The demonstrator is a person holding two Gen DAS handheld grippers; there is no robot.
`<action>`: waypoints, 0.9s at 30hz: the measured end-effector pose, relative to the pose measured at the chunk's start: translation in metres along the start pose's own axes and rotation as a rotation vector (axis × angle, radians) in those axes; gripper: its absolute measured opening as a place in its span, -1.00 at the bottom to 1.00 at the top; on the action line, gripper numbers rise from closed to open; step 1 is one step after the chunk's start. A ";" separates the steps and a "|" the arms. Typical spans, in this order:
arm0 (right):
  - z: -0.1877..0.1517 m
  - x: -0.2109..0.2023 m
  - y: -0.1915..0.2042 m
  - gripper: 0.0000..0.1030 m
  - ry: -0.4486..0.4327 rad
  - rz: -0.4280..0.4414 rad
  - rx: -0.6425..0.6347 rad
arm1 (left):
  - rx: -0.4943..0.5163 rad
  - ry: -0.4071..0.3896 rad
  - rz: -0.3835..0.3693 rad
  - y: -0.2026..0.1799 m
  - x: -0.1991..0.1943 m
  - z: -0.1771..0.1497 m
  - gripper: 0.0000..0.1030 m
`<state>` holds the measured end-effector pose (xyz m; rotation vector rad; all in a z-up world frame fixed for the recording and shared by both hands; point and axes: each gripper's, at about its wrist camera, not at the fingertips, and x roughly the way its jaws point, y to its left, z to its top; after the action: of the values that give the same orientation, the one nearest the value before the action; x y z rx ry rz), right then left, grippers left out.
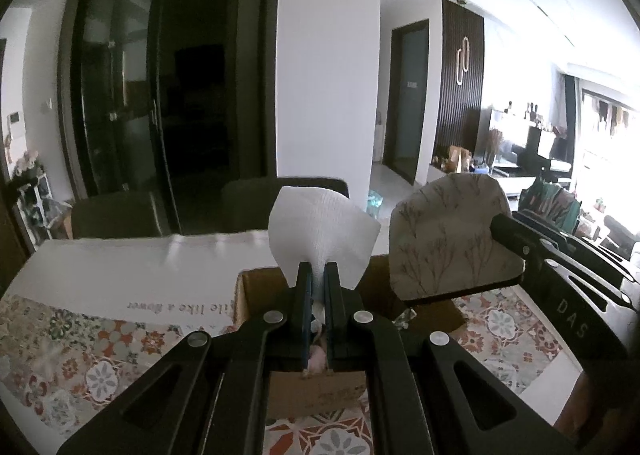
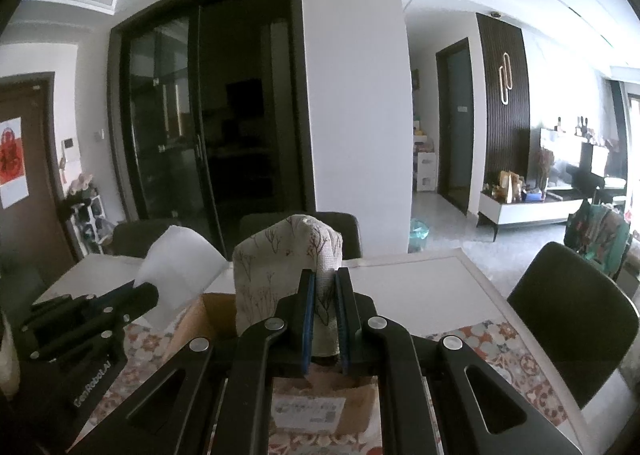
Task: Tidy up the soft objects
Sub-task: 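Carry the white paper and floral pouch over the box, then open both tools to drop the paper and floral pouch into the box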
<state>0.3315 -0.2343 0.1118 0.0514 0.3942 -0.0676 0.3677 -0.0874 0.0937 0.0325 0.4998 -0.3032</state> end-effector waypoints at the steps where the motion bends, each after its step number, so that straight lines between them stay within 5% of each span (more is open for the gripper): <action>1: -0.001 0.006 0.000 -0.78 0.007 0.002 -0.002 | -0.004 0.012 -0.002 0.000 0.006 -0.001 -0.85; 13: -0.039 0.077 -0.013 -0.78 0.167 0.027 -0.001 | -0.023 0.182 -0.020 0.003 0.077 -0.035 -0.85; 27: -0.072 0.116 -0.019 -0.73 0.317 0.049 0.009 | -0.014 0.292 -0.032 -0.005 0.101 -0.058 -0.76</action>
<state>0.4094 -0.2554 0.0002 0.0812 0.7093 -0.0120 0.4234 -0.1142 -0.0050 0.0556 0.7930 -0.3282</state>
